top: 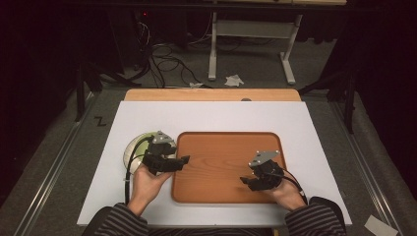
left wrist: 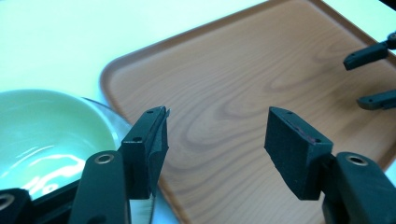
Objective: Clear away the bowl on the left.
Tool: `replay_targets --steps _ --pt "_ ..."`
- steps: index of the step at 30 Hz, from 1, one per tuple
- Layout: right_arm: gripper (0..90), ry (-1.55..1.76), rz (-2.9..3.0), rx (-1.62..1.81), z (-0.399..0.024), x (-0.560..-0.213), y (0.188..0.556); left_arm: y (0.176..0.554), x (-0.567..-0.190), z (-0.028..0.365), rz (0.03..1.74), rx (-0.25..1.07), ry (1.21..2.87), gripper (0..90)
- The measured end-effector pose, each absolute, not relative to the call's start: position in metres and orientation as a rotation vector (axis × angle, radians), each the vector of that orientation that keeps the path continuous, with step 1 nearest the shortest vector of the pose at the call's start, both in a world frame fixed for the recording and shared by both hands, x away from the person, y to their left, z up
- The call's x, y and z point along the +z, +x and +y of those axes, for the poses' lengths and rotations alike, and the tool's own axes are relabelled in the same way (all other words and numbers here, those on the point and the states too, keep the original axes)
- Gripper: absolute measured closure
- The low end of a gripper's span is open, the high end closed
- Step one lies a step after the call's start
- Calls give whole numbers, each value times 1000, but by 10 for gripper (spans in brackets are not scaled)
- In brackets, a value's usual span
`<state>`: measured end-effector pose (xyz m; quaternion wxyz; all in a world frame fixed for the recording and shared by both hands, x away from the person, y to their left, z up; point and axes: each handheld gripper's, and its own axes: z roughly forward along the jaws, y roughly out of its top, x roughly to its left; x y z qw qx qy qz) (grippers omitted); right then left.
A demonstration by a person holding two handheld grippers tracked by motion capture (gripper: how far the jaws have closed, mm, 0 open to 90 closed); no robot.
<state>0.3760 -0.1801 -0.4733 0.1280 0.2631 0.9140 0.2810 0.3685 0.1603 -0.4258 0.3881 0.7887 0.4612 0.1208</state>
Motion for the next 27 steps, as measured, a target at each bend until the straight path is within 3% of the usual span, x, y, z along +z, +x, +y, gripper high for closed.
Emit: replay_targets --steps 27 --pt "433 761 2659 817 -180 -474 376 386 -427 201 1351 377 1958 383"
